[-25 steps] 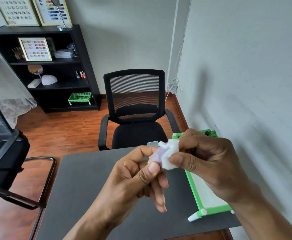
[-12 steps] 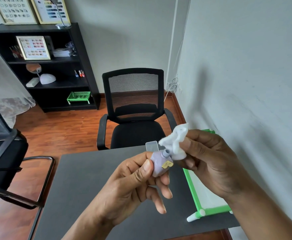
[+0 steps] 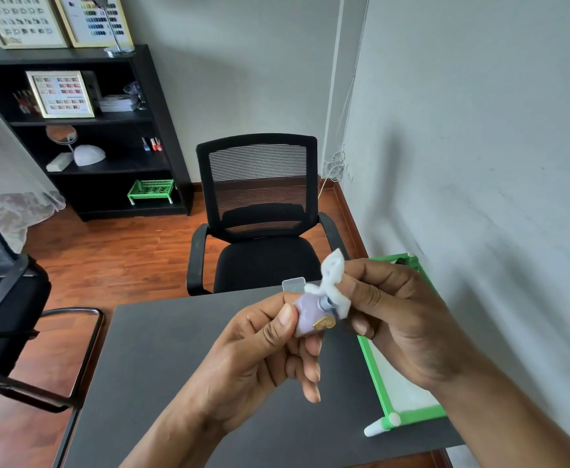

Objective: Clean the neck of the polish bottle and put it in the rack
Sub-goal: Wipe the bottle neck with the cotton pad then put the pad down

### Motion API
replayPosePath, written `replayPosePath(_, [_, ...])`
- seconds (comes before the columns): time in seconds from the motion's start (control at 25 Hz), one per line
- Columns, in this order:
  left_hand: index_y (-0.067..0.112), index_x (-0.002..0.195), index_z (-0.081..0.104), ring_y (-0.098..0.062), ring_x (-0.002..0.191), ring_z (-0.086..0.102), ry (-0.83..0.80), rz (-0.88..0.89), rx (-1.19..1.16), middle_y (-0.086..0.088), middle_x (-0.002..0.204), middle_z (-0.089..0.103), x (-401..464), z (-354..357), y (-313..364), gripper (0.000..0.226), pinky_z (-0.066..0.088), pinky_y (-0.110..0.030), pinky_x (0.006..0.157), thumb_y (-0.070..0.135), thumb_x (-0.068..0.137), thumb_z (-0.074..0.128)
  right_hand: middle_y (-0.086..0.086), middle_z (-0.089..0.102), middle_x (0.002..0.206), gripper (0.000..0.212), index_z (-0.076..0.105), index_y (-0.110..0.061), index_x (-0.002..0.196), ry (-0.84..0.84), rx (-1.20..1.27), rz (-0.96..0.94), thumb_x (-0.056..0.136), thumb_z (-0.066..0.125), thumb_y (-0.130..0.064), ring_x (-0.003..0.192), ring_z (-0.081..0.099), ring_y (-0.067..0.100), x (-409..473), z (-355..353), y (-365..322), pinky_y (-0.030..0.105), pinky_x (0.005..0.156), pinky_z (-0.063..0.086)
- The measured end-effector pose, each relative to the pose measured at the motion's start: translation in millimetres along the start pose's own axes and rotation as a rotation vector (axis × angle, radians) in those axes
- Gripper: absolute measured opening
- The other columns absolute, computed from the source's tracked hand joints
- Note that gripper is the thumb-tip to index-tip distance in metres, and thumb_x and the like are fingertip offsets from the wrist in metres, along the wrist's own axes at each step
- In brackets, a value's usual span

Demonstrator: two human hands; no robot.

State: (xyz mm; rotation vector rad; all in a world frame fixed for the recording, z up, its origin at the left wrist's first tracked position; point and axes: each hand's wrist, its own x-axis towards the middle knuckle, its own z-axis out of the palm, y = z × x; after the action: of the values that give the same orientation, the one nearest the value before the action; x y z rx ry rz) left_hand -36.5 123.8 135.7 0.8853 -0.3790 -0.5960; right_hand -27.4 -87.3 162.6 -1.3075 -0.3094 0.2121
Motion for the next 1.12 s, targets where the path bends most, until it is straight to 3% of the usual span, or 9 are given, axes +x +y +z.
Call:
replayPosePath(0.12, [0.006, 0.097, 0.071, -0.018, 0.068, 0.070, -0.010, 0.005, -0.043, -0.012, 0.087, 0.066, 2.0, -0.5, 0.3, 0.030, 0.063, -0.033, 0.060, 0.036, 0.102, 0.068, 0.002, 0.063, 0.062, 0.032, 0.074, -0.001, 0.093, 0.034, 0.443, 0.162, 0.082, 0.085, -0.029, 0.048, 0.049, 0.009, 0.6, 2.5, 6.3, 0.021, 0.051, 0.042])
replayPosePath(0.2, [0.005, 0.098, 0.071, -0.018, 0.067, 0.070, -0.002, 0.000, -0.065, -0.012, 0.087, 0.065, 1.9, -1.0, -1.1, 0.031, 0.063, -0.033, 0.059, 0.035, 0.102, 0.068, 0.000, 0.060, 0.059, 0.022, 0.075, -0.004, 0.091, 0.015, 0.526, 0.189, 0.085, 0.081, -0.025, 0.048, 0.048, 0.009, 0.2, 3.3, 9.2, 0.022, 0.050, 0.041])
replayPosePath(0.36, [0.002, 0.098, 0.069, -0.018, 0.066, 0.069, 0.015, -0.007, -0.093, -0.012, 0.086, 0.065, 2.0, -2.5, -3.9, 0.032, 0.063, -0.034, 0.059, 0.034, 0.102, 0.069, 0.000, 0.059, 0.060, 0.025, 0.077, -0.007, 0.088, -0.007, 0.413, 0.144, 0.084, 0.083, -0.032, 0.051, 0.049, 0.009, -2.1, 4.7, 10.2, 0.024, 0.051, 0.037])
replayPosePath(0.48, [0.001, 0.099, 0.070, -0.018, 0.064, 0.068, 0.055, -0.010, -0.099, -0.013, 0.085, 0.064, 2.7, -2.6, -3.0, 0.035, 0.063, -0.035, 0.059, 0.036, 0.099, 0.072, -0.002, 0.066, 0.070, 0.032, 0.081, -0.010, 0.107, -0.044, 0.150, 0.015, 0.089, 0.076, -0.037, 0.057, 0.050, 0.008, -4.1, 2.2, 6.3, 0.024, 0.053, 0.034])
replayPosePath(0.56, [0.000, 0.103, 0.069, -0.018, 0.062, 0.067, 0.095, -0.008, -0.086, -0.012, 0.083, 0.063, 2.6, -1.2, -2.4, 0.035, 0.064, -0.035, 0.059, 0.035, 0.100, 0.071, 0.009, 0.063, 0.074, 0.042, 0.079, -0.009, 0.118, -0.030, -0.032, -0.058, 0.090, 0.076, -0.040, 0.059, 0.048, 0.009, -4.6, -0.5, 4.6, 0.021, 0.053, 0.037])
replayPosePath(0.64, [0.002, 0.114, 0.068, -0.018, 0.060, 0.066, 0.137, -0.005, -0.064, -0.011, 0.081, 0.062, 1.7, 1.4, -2.5, 0.031, 0.064, -0.036, 0.059, 0.032, 0.103, 0.065, 0.026, 0.057, 0.081, 0.044, 0.079, -0.011, 0.119, 0.000, -0.149, -0.093, 0.089, 0.079, -0.043, 0.060, 0.048, 0.015, -3.9, -1.5, 2.3, 0.020, 0.056, 0.042])
replayPosePath(0.72, [0.006, 0.117, 0.066, -0.018, 0.058, 0.065, 0.165, 0.001, -0.030, -0.012, 0.080, 0.062, 0.8, 4.8, -2.5, 0.030, 0.063, -0.036, 0.058, 0.033, 0.105, 0.063, 0.018, 0.063, 0.081, 0.036, 0.081, -0.014, 0.111, 0.030, -0.232, -0.122, 0.089, 0.079, -0.043, 0.063, 0.054, 0.018, -2.5, -1.2, 0.3, 0.019, 0.061, 0.047])
replayPosePath(0.88, [0.005, 0.113, 0.072, -0.014, 0.054, 0.062, 0.193, 0.023, 0.035, -0.011, 0.081, 0.065, -2.4, 6.4, -3.6, 0.045, 0.061, -0.032, 0.052, 0.039, 0.087, 0.086, -0.011, 0.067, 0.074, 0.019, 0.081, -0.020, 0.096, 0.025, -0.224, -0.146, 0.088, 0.080, -0.037, 0.061, 0.057, 0.001, -1.8, 1.4, -0.5, 0.010, 0.058, 0.047])
replayPosePath(1.12, [0.008, 0.099, 0.077, -0.013, 0.059, 0.064, 0.141, 0.008, 0.044, -0.007, 0.081, 0.068, -4.9, 6.9, -12.6, 0.037, 0.059, -0.028, 0.054, 0.041, 0.086, 0.086, 0.003, 0.066, 0.075, 0.033, 0.081, -0.013, 0.097, 0.024, -0.057, -0.012, 0.082, 0.087, -0.042, 0.055, 0.049, 0.009, -6.9, -1.7, 5.1, 0.016, 0.051, 0.040])
